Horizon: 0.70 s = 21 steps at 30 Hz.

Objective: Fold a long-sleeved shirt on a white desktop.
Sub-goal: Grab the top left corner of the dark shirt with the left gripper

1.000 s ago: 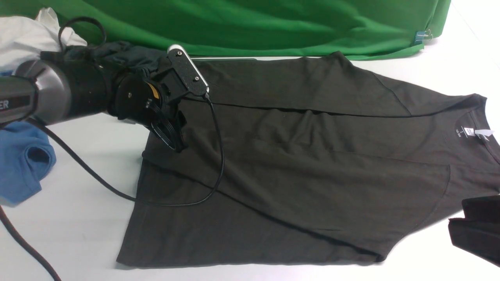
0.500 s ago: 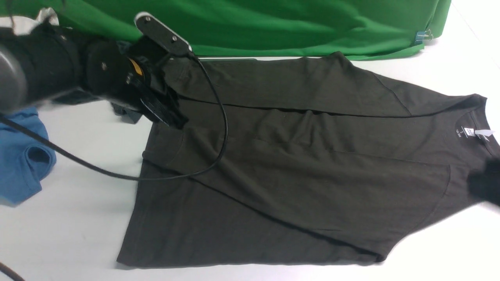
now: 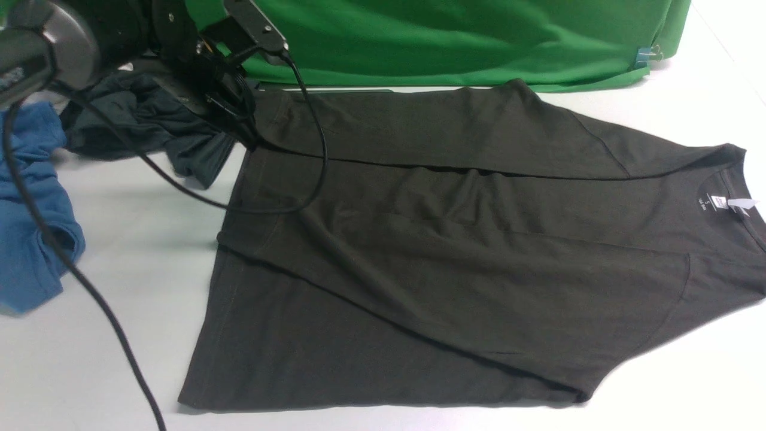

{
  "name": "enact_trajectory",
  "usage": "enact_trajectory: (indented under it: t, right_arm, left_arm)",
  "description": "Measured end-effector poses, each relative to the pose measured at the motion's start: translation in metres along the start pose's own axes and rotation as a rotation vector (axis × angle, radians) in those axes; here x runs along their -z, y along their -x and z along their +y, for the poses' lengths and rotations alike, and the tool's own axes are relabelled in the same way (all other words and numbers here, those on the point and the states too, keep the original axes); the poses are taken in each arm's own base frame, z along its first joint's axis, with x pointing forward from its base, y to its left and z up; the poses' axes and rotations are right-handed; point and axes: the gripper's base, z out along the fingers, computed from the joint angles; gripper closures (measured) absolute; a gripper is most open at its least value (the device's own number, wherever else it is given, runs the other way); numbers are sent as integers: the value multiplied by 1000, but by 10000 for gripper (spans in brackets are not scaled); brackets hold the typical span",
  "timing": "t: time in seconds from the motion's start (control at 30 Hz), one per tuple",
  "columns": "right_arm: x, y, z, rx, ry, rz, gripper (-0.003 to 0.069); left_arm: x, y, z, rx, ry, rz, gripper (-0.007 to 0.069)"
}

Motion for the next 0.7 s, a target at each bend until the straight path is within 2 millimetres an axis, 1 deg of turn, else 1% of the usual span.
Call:
enact_trajectory:
  t: [0.1, 0.13, 0.17, 0.2, 0.23, 0.27, 0.3, 0.33, 0.4, 0.5, 0.53, 0.57, 0.6, 0.63, 0.7]
  right_arm:
    - [0, -2, 0, 3, -1, 27, 421]
    - [0, -3, 0, 3, -1, 28, 421]
    - [0, -3, 0, 7, -2, 33, 421]
    - [0, -3, 0, 8, -2, 35, 421]
    - [0, -3, 0, 10, -2, 35, 421]
    - [0, -3, 0, 10, -2, 35, 421]
    - [0, -3, 0, 11, -4, 33, 421]
    - [0, -3, 0, 12, -4, 32, 421]
    - [0, -3, 0, 16, -4, 30, 421]
    - [0, -2, 0, 34, -4, 27, 421]
    - [0, -2, 0, 36, -4, 27, 421]
    - [0, -2, 0, 38, -4, 27, 421]
    - [0, -2, 0, 41, -4, 27, 421]
    - [0, -2, 0, 41, -4, 27, 421]
    - [0, -2, 0, 44, -4, 25, 421]
  left_arm:
    - [-15, 0, 11, 88, 9, -29, 367]
    - [-16, 0, 11, 94, 9, -29, 367]
    - [-22, 1, 12, 152, 0, -42, 307]
    - [-23, 2, 13, 175, -5, -48, 276]
    - [-27, 3, 12, 193, -12, -52, 249]
    - [-27, 3, 12, 195, -13, -54, 246]
    - [-31, 3, 12, 190, -17, -54, 229]
    - [-33, 2, 12, 153, -13, -53, 223]
    - [-35, 0, 12, 8, -4, -37, 220]
    - [-36, -3, 12, -380, -6, -5, 226]
    - [-36, -3, 11, -476, -7, -3, 228]
    - [-36, -4, 11, -494, -8, -2, 228]
    - [-38, -3, 12, -603, 3, -6, 230]
    - [-38, -4, 12, -614, 3, -6, 230]
    - [-44, -2, 14, -701, 45, -22, 231]
